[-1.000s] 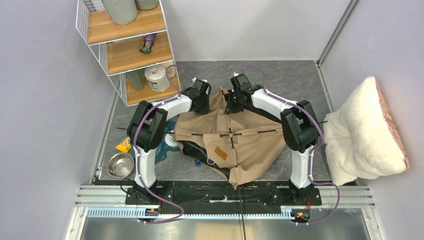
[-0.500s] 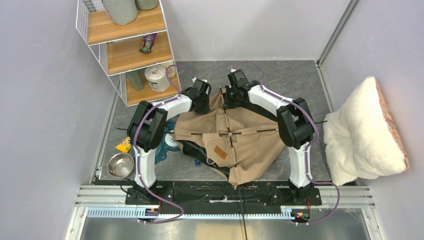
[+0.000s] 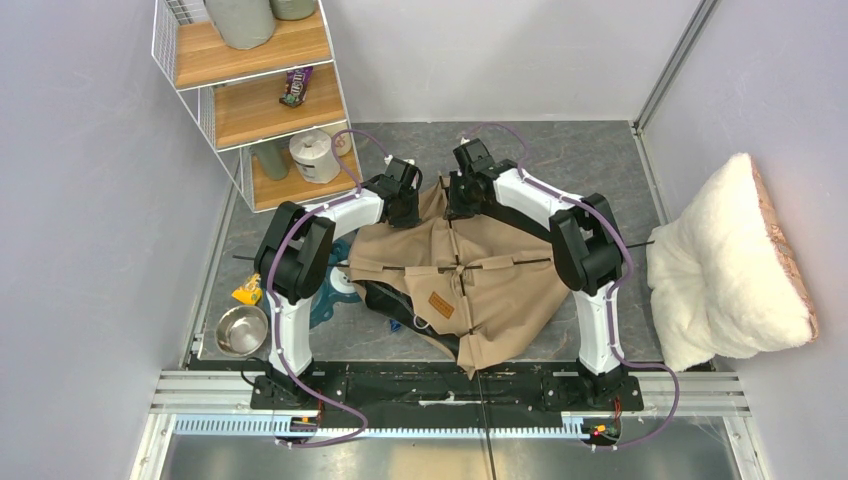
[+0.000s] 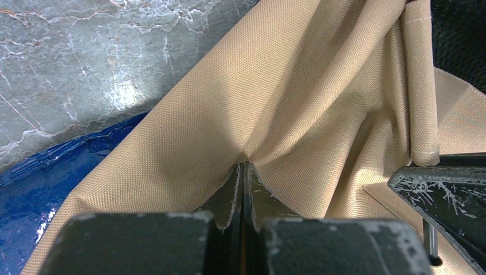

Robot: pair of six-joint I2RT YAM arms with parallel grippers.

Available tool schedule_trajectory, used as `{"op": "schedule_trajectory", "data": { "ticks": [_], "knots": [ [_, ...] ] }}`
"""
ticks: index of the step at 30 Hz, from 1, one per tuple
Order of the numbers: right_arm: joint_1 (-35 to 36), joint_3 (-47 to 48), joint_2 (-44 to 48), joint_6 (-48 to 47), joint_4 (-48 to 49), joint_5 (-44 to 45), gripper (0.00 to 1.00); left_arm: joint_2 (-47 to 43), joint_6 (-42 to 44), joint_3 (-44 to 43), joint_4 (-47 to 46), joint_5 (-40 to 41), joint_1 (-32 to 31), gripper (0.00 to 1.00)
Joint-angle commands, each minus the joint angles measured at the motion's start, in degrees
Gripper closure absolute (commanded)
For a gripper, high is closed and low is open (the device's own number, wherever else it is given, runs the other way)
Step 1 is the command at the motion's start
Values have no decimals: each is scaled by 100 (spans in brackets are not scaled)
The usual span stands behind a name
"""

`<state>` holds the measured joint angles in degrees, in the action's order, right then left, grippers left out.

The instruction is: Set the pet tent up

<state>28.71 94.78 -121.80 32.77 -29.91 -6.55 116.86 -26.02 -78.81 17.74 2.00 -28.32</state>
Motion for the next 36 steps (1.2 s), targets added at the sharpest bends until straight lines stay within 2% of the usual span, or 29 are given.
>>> {"op": "schedule_trajectory", "data": {
  "ticks": [1,7,13,26,30,36],
  "knots": [
    [-24,-180,454,-43,-26,102,71,514,260,216,696,191,10,98],
    [-15,-494,798,-54,-28,37,68,532,247,181,709,191,9,98],
    [-8,-665,900,-94,107,-101,77,565,229,137,731,172,7,98],
    [-1,-420,543,-250,175,-113,85,558,233,146,731,167,9,98],
    [1,-452,521,-273,161,-119,100,558,238,137,746,171,9,98],
    [1,-319,415,-255,165,56,100,565,247,146,749,166,3,98]
  ]
}}
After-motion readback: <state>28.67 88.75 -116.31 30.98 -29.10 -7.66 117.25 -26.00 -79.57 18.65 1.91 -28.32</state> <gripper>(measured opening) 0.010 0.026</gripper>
